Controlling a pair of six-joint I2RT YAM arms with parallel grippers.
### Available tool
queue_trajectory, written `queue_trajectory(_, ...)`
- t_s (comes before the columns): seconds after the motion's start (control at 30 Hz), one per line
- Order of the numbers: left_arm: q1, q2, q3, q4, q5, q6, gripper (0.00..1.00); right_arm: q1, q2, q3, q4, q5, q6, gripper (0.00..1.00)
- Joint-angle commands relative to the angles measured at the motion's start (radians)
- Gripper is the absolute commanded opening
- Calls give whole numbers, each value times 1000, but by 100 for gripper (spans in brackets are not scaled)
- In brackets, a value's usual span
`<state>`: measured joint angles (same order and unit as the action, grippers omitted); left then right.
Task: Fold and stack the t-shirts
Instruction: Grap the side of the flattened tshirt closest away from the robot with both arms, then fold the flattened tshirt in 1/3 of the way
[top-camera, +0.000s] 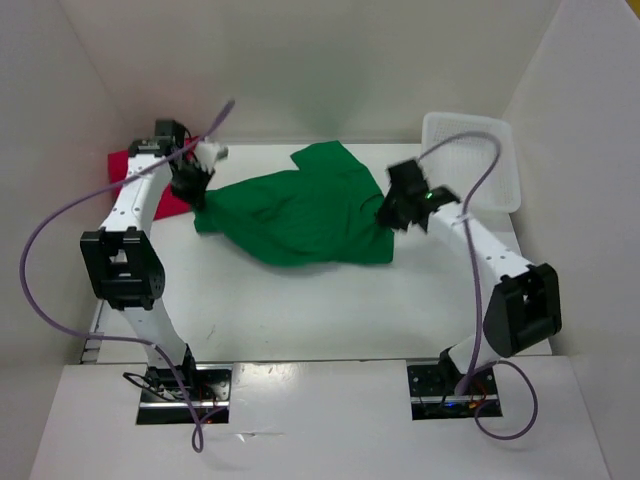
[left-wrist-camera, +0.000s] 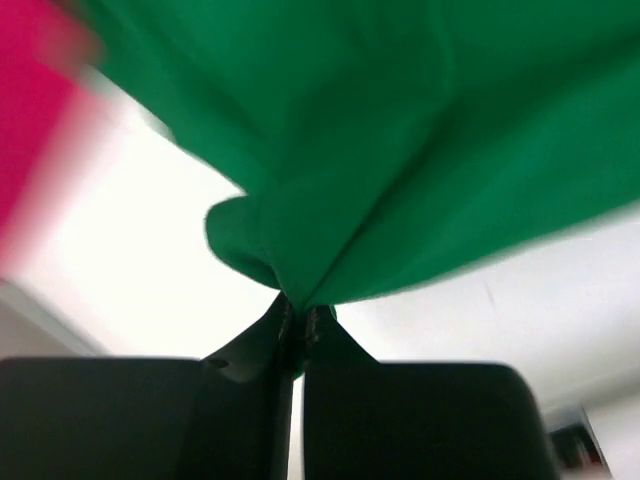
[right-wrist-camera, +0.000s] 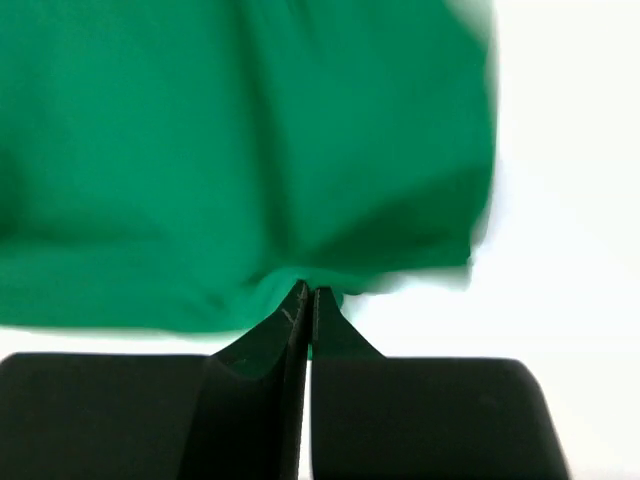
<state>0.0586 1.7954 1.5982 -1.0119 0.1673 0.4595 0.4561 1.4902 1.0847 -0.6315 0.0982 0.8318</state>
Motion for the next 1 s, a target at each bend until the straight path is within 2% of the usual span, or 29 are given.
queue_trajectory(0.0, 6, 38, 335, -54, 60, -36, 0, -143, -63, 357, -110, 133, -230, 0)
queue_trajectory(0.07, 6, 59, 452, -131, 92, -4, 0, -152, -93, 446, -164, 173, -253, 0)
queue_trajectory(0.13, -3, 70, 441, -186, 63, 28, 0, -152, -157, 419, -174, 141, -253, 0)
queue_trajectory(0.3, -3, 5, 103, -151, 40, 79, 1, -152, -364, 128, -160, 32, -145, 0)
queue_trajectory(0.43, -13, -16, -139, -197, 40, 145, 3, -111, -514, -99, -171, -47, -51, 0)
queue_trajectory(0.5, -23, -16, -286, -156, 5, 154, 6, -74, -562, -163, -171, -84, 13, 0)
queue_trajectory(0.6, -32, -16, -409, -111, -60, 136, 11, -51, -625, -250, -171, -147, 73, 0)
queue_trajectory(0.7, -32, -39, -455, -99, -60, 136, 11, -40, -676, -285, -192, -161, 98, 0)
queue_trajectory(0.83, -32, -33, -422, -80, -6, 136, 7, -40, -699, -309, -189, -152, 98, 0)
queue_trajectory(0.93, -32, 59, -238, -119, 87, 114, 6, -40, -575, -180, -132, -132, -2, 0)
queue_trajectory(0.97, -32, 87, -171, -154, 113, 98, 6, -40, -444, -60, -132, -99, -40, 0)
